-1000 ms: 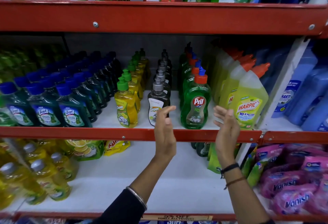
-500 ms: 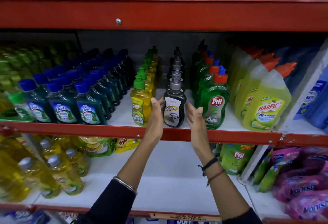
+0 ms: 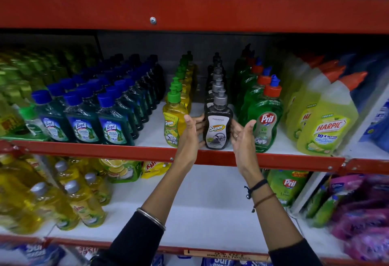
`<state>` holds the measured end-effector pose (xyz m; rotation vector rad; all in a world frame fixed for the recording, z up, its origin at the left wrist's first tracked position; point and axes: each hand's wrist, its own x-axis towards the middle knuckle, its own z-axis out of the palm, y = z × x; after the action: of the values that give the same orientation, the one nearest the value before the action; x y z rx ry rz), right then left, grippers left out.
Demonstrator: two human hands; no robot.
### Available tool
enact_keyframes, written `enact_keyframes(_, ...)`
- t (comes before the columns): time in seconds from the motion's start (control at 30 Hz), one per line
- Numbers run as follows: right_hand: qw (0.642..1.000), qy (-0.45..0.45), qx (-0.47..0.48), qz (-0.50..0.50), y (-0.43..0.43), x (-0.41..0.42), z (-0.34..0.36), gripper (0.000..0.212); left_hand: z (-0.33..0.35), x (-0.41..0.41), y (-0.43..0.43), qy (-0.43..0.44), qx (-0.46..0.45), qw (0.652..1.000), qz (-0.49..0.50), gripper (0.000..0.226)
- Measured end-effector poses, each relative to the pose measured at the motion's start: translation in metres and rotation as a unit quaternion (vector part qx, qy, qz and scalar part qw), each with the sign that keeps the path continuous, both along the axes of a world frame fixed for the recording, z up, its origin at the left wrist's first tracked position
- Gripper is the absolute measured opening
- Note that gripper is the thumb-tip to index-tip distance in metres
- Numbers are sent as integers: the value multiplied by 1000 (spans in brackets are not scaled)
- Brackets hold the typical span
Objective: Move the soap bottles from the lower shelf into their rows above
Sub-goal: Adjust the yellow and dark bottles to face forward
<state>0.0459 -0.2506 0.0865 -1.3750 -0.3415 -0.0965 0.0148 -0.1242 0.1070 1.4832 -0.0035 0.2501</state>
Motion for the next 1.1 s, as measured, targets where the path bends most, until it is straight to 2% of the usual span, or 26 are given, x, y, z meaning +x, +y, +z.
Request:
enact_keyframes(0.33, 1000, -3, 3, -19, 3, -2, 3, 122, 3, -4, 0, -11, -7, 1000, 1, 65)
enact_keyframes(0.43, 999, 0, 1, -53, 5, -10, 4, 122, 0, -10, 1, -31, 5, 999, 25, 87)
enact_keyframes(0.5, 995, -17, 7, -98, 9, -22, -1, 112, -7, -19, 6, -99, 9, 991, 89, 97)
enact_keyframes(0.6, 986, -77, 8, -150, 25, -52, -18, 96, -16, -30, 24, -218, 2, 953, 210, 71)
enact_keyframes(0.63, 987, -92, 5, -133, 33, -62, -23, 94, -16, -30, 32, -229, 3, 944, 239, 61)
enact_keyframes(0.7, 992, -101, -7, -70, 53, -71, -29, 88, -14, -24, 54, -198, 11, 947, 254, 49)
enact_keyframes(0.8, 995, -86, -41, -5, 80, -64, -23, 88, -10, -11, 89, -111, 61, 967, 219, 64)
enact_keyframes(0.87, 997, -55, -56, 5, 93, -52, -14, 92, -8, -7, 105, -73, 80, 981, 159, 66)
enact_keyframes(0.97, 998, -6, -57, 14, 102, -35, -4, 102, -6, -9, 116, -44, 90, 994, 50, 73)
enact_keyframes(1.1, 999, 20, -29, 39, 104, -27, 3, 113, -3, -12, 120, -28, 114, 993, -31, 102)
